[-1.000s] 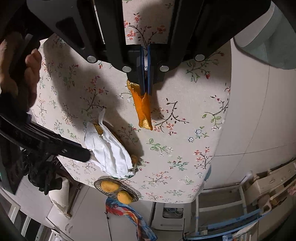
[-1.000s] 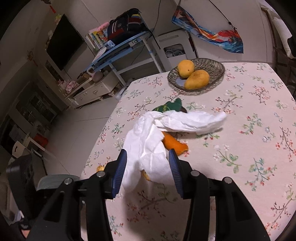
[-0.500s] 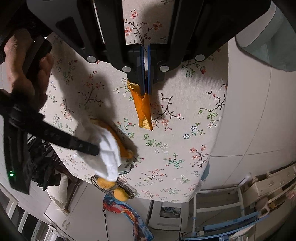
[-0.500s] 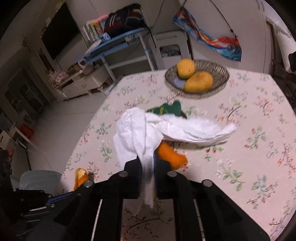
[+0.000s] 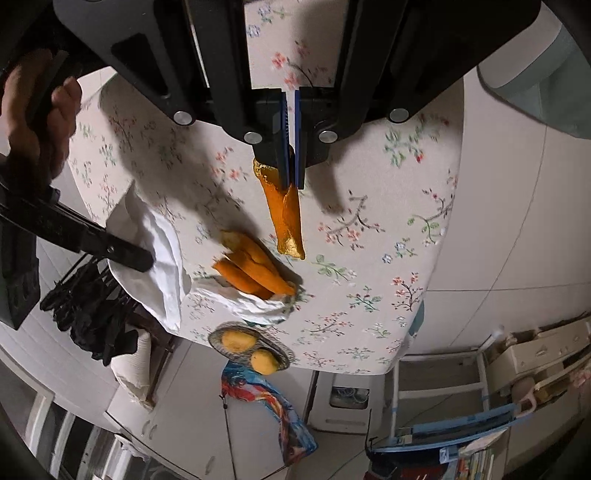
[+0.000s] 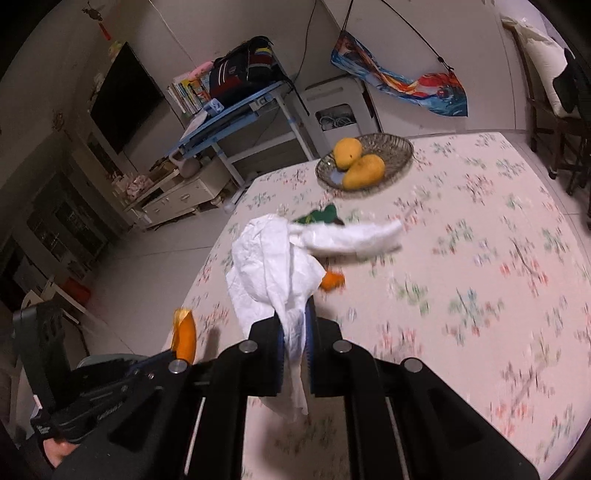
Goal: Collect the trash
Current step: 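Carry the orange peel and white tissue with both tools over the yellow bucket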
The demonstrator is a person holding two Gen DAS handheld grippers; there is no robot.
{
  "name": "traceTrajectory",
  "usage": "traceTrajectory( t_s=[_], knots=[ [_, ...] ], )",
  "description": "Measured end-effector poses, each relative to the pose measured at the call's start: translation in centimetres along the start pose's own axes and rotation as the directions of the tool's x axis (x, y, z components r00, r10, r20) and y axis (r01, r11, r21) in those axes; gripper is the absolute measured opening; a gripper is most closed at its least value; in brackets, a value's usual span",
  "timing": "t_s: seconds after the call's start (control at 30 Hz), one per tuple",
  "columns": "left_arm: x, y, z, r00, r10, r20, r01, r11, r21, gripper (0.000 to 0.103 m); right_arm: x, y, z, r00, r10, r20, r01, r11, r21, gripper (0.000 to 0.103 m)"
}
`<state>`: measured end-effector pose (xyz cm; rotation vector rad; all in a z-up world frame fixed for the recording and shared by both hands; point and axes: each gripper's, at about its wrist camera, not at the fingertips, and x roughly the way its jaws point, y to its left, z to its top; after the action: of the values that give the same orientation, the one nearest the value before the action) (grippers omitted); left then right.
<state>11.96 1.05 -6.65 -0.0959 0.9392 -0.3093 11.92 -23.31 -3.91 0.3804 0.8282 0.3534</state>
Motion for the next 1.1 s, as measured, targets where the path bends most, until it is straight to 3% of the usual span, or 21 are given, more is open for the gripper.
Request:
traceTrajectory(
  t_s=[0.5,0.77,1.1],
  knots=[
    [-4.2,-4.0,-5.7,0.998,0.027,0.049,-0.032,0.993,0.110,0.003,-5.2,1.5,-7.6,0.999,-0.033,-0.022,0.033,0.999,-0.009,0.010],
    [-6.2,-4.9,-8.3,0.998,0.017,0.062,-0.024,0.993,0.120,0.003,-7.2,2.4,-11.8,0.998,-0.034,-0.044,0.034,0.999,-0.013,0.010],
    [-7.9,-5.7,-11.4,0.998,-0.003,0.057,-0.004,0.991,0.130,0.003,-8.2,3.5,-18.4,0.986,-0.031,-0.165,0.031,1.000,-0.006,0.010]
  ],
)
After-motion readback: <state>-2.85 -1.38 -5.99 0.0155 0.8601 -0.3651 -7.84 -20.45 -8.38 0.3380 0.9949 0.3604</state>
